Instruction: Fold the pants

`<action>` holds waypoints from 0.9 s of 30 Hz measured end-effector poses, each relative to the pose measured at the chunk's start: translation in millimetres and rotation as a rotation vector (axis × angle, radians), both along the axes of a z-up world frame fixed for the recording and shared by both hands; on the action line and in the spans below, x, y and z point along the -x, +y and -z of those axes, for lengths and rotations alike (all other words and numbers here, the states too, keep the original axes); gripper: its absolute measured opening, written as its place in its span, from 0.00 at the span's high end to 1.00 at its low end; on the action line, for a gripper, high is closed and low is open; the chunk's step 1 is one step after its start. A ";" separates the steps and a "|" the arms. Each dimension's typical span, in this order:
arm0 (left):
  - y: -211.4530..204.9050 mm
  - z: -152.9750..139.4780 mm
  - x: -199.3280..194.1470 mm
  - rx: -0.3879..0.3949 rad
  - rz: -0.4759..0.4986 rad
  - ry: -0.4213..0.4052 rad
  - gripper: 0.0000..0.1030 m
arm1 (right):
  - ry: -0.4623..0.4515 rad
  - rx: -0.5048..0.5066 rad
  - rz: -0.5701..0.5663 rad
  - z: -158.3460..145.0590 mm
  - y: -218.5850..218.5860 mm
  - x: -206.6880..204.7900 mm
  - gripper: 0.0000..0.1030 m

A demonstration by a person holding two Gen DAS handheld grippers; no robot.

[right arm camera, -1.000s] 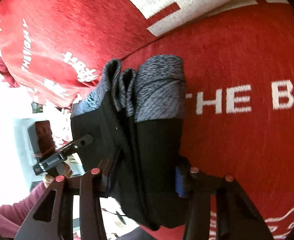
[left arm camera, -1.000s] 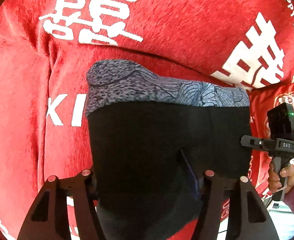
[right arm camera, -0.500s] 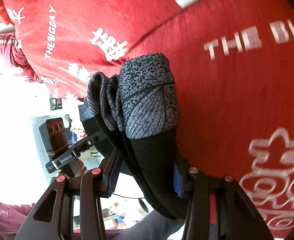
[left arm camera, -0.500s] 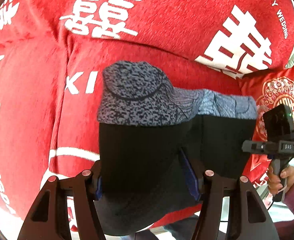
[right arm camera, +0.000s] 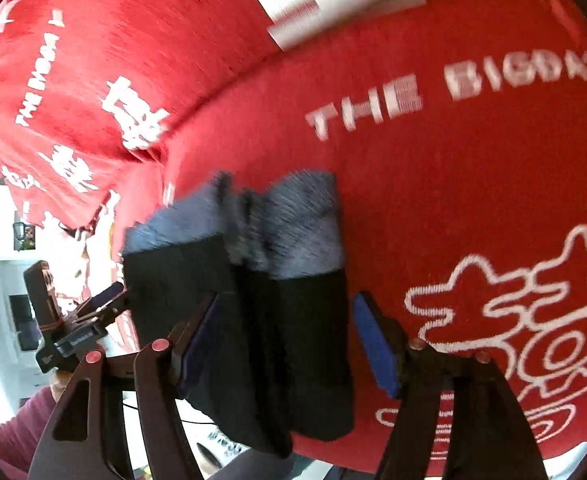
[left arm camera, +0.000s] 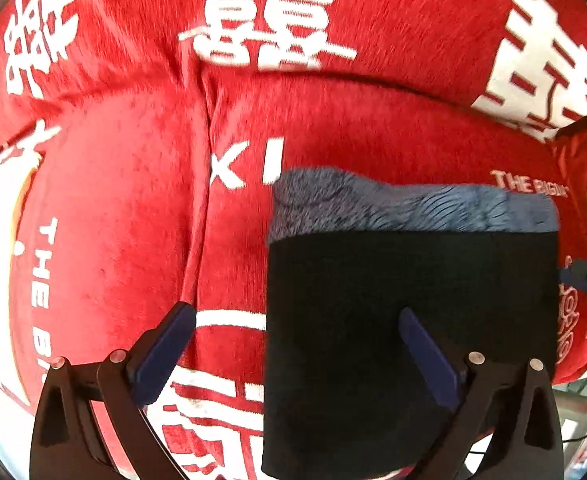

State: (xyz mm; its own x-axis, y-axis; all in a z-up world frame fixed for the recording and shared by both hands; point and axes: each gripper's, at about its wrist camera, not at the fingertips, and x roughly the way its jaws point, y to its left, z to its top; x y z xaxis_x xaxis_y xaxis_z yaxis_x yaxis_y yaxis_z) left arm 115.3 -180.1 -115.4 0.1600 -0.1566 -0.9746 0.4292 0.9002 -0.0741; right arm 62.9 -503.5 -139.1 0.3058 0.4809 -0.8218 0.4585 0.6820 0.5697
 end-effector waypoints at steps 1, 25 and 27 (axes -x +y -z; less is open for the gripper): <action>-1.3 -6.0 -0.6 0.034 0.019 0.024 0.00 | -0.042 0.003 0.006 -11.2 -1.2 -0.8 0.31; -33.0 4.5 17.6 -0.057 0.028 0.001 0.00 | 0.077 0.102 -0.089 1.0 14.2 -18.0 0.82; -33.0 4.1 19.5 -0.068 0.039 0.008 0.00 | 0.065 0.093 -0.089 -7.6 23.5 -9.7 0.66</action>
